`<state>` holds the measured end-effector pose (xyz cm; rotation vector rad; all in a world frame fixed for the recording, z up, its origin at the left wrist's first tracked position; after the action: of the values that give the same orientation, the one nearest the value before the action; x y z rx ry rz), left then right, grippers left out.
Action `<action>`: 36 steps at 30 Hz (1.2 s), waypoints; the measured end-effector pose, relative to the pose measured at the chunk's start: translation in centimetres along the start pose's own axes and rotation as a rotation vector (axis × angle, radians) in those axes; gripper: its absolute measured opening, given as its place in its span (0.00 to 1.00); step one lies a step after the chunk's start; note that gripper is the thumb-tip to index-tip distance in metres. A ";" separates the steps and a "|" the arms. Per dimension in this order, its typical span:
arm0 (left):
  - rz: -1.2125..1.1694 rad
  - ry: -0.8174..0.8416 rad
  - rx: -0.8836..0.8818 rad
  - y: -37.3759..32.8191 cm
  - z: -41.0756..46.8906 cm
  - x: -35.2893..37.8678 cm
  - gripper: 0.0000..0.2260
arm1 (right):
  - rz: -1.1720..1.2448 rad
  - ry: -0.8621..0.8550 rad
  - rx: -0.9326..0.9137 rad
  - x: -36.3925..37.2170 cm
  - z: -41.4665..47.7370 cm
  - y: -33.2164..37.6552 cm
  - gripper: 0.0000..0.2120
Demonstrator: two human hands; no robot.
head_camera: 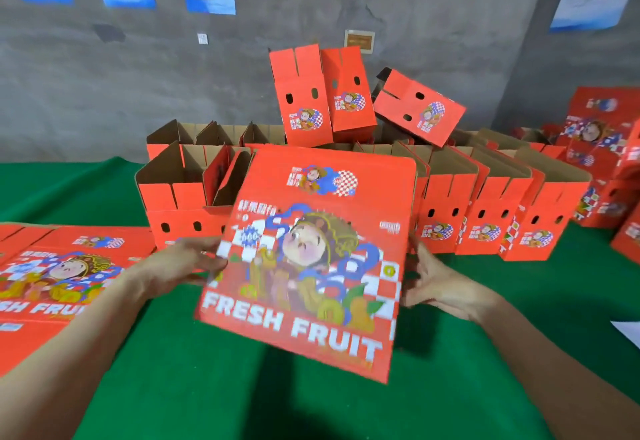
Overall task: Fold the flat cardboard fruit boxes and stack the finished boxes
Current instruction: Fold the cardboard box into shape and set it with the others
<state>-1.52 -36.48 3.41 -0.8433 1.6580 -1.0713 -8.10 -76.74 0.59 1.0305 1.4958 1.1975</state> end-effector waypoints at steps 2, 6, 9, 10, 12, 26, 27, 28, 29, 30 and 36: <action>0.211 -0.064 -0.018 0.6 0.1 1.0 0.10 | 0.011 -0.012 0.000 0.2 0.3 -0.6 0.61; 0.160 -0.271 -0.031 1.8 1.6 2.8 0.10 | -0.035 -0.071 -0.005 1.6 0.7 -0.9 0.58; 0.026 -0.349 -0.039 1.6 2.4 3.8 0.10 | -0.069 -0.114 -0.081 3.6 0.9 -1.5 0.59; -0.037 -0.337 -0.052 1.5 2.6 4.1 0.12 | -0.078 -0.137 -0.111 4.3 0.9 -1.9 0.59; -0.119 -0.302 -0.066 1.4 2.7 4.7 0.17 | -0.102 -0.188 -0.146 6.0 0.8 -2.9 0.60; -0.347 -0.182 -0.143 -1.9 2.4 7.8 0.37 | -0.371 -0.341 -0.194 11.8 0.8 -11.0 0.40; -0.326 -0.183 -0.152 -2.0 2.3 8.4 0.34 | -0.387 -0.386 -0.181 11.8 0.8 -11.0 0.34; -0.316 -0.193 -0.157 -2.0 2.3 9.0 0.31 | -0.404 -0.430 -0.165 12.0 0.9 -10.8 0.30; -0.322 -0.203 -0.162 -2.0 2.2 9.6 0.28 | -0.424 -0.462 -0.152 12.1 1.1 -10.7 0.28; -0.341 -0.213 -0.172 -2.0 2.0 10.1 0.24 | -0.452 -0.476 -0.143 12.3 1.3 -10.5 0.26; -0.445 -0.180 -0.158 -2.8 -0.1 10.6 0.16 | -0.576 -0.467 -0.221 12.5 0.9 -10.3 0.21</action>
<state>-4.75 -46.92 2.37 -1.4173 1.4498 -1.1288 -10.55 -66.31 -11.54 0.6083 1.1435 0.6352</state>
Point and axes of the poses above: each hand's wrist, its own z-axis towards the middle knuckle, its own x-axis out of the palm, y = z × x, the point moved 2 cm from there along z, towards the middle knuckle, and after that the axes turned 4 degrees about -y, right-handed, at the moved point
